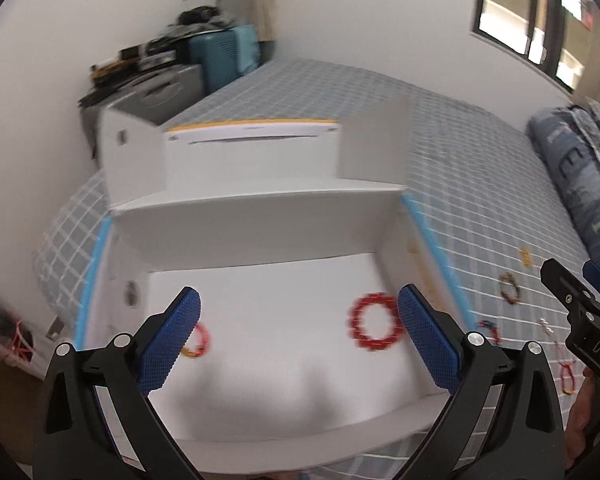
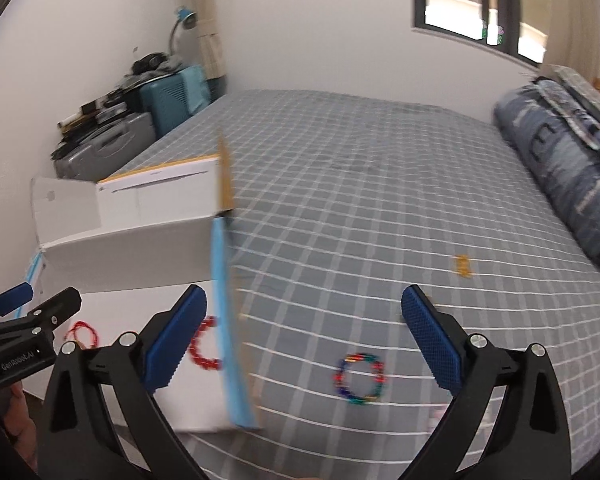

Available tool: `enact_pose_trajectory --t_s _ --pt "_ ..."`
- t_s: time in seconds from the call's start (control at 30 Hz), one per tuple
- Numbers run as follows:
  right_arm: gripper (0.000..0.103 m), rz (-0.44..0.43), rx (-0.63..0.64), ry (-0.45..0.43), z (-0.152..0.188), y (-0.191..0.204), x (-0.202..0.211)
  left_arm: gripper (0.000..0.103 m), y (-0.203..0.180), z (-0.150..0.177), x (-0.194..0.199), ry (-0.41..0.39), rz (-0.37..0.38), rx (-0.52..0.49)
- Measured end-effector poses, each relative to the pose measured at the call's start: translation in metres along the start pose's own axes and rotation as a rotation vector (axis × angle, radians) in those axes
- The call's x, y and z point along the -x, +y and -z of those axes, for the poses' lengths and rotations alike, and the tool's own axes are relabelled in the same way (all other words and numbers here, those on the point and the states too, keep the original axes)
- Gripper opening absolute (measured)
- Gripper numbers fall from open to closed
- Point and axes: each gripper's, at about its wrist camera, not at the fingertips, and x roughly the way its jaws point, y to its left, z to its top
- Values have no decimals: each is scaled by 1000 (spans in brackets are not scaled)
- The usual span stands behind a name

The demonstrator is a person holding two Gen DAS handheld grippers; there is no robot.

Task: Organize jewelry
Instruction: 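Move both tools back over the remaining bracelets on the bed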

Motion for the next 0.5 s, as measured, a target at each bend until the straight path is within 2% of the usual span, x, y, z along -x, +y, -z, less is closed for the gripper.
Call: enact_pose_trajectory --t_s 0.2,0.5 --pt "94 106 -65 -7 14 -73 27 97 -71 6 6 -2 89 -82" --pt "94 241 -165 56 59 -188 45 97 -185 30 -2 39 203 -218"
